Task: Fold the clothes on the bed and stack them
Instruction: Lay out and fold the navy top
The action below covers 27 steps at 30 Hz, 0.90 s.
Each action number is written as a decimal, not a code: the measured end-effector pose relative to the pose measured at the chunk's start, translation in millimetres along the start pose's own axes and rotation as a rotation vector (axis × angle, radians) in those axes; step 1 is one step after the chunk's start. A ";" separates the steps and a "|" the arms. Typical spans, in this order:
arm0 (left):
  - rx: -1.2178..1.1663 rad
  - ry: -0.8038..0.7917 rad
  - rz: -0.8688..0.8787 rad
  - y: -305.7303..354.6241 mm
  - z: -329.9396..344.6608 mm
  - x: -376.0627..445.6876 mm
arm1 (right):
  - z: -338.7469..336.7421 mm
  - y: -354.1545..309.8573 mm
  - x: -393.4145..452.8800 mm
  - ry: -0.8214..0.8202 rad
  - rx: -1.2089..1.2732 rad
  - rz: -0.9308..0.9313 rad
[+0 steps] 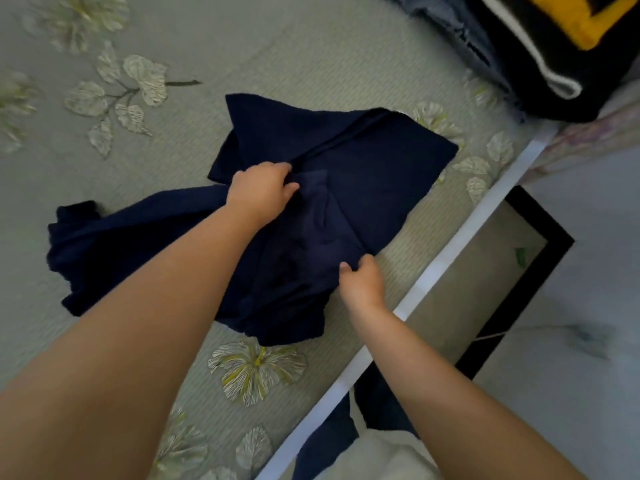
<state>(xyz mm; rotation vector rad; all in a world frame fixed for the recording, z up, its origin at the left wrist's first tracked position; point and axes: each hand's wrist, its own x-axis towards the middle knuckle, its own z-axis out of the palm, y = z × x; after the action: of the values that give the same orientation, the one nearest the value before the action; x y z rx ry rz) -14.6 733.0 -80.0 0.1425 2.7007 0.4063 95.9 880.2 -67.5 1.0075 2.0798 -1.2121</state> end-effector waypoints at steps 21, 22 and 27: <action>-0.282 1.048 -0.040 89.8 -346.8 -124.6 | -231.6 -295.0 -141.2 0.550 -0.309 -1.353; -0.248 1.108 -0.042 94.1 -372.3 -138.6 | -238.3 -315.9 -154.9 0.524 -0.280 -1.364; -0.006 1.361 -0.115 109.2 -472.8 -203.8 | -267.2 -401.2 -236.3 0.410 -0.139 -1.461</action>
<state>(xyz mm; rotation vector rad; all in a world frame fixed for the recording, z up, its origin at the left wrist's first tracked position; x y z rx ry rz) -15.9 681.6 443.8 -0.4699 3.9853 0.6202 -109.2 908.3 427.8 -0.6374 3.2493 -1.4048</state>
